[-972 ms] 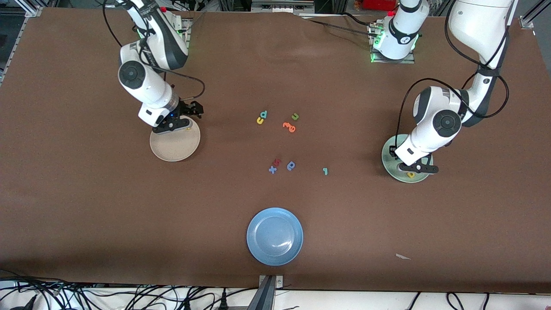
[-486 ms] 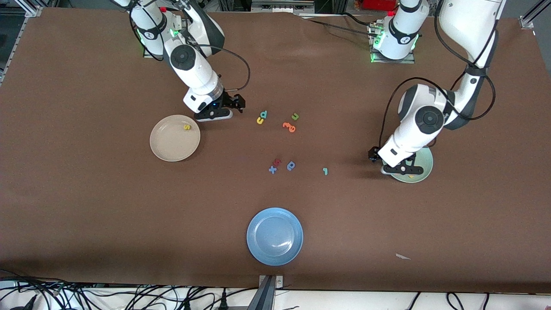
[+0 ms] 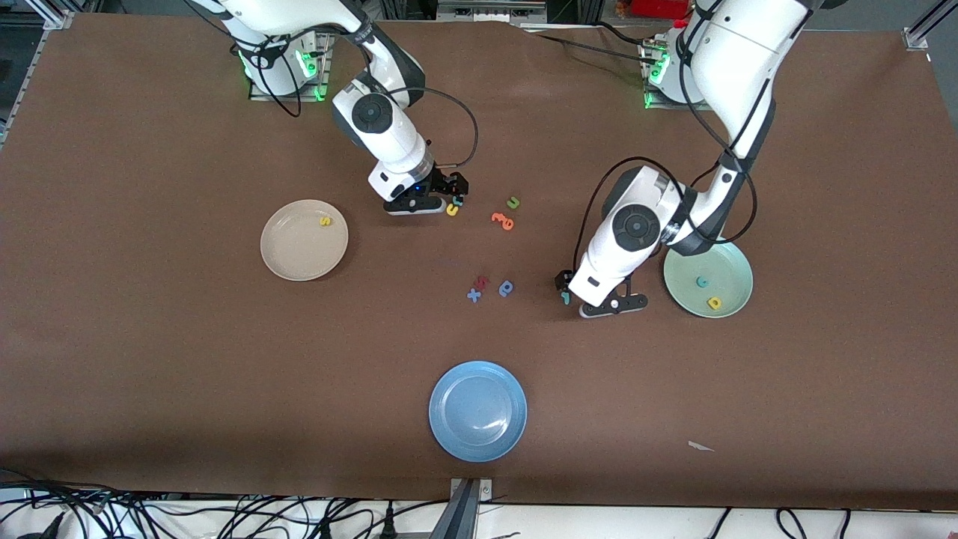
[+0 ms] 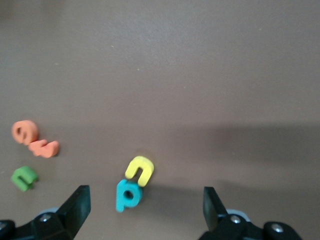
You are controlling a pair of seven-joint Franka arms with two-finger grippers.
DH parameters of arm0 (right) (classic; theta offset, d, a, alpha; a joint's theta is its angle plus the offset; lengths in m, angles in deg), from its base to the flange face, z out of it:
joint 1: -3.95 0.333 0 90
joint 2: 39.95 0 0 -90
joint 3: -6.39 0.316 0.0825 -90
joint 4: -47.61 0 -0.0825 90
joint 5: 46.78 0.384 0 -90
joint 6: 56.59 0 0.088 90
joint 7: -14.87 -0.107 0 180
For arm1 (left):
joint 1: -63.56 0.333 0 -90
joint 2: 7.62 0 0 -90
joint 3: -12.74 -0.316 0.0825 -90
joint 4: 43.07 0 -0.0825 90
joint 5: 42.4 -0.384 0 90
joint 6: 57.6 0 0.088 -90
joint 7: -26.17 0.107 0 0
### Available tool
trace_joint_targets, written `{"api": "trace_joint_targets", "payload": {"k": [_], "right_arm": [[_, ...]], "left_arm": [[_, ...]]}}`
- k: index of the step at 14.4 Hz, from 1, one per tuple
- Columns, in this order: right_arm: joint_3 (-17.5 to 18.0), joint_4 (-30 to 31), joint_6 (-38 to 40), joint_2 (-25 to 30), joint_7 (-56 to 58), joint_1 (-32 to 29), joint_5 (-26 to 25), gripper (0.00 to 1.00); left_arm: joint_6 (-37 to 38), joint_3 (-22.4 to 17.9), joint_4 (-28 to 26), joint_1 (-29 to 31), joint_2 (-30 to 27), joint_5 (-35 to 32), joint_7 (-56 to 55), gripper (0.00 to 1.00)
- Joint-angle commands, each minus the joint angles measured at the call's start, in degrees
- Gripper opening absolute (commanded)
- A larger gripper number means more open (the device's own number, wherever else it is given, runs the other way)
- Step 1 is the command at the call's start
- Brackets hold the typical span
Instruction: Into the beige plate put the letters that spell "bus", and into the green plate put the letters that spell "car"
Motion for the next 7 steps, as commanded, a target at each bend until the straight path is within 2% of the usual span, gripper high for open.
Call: {"api": "trace_joint_targets", "payload": {"k": [1,4,5,7], "right_arm": [[-1.4,-3.7,0.3,-3.5,-2.0,1.7,-1.7,1.00],[-1.4,-7.5,6.9,-4.2,-5.8,3.0,-1.9,1.00],[-1.5,-9.1,8.8,-4.7,-6.3,4.3,-2.1,0.95],[-2.8,-10.1,8.7,-6.9,-9.7,6.4,-6.3,0.93]], "left_arm": [[5.5,-0.4,7.8,-0.7,3.8,-2.2,-3.6,1.00],[5.5,-0.4,8.0,-1.4,5.2,-1.9,-4.6,0.96],[5.5,-0.4,8.1,-1.5,5.8,-2.0,-5.3,0.94],[5.5,-0.4,8.1,-1.6,6.0,-2.1,-5.6,0.89]]}}
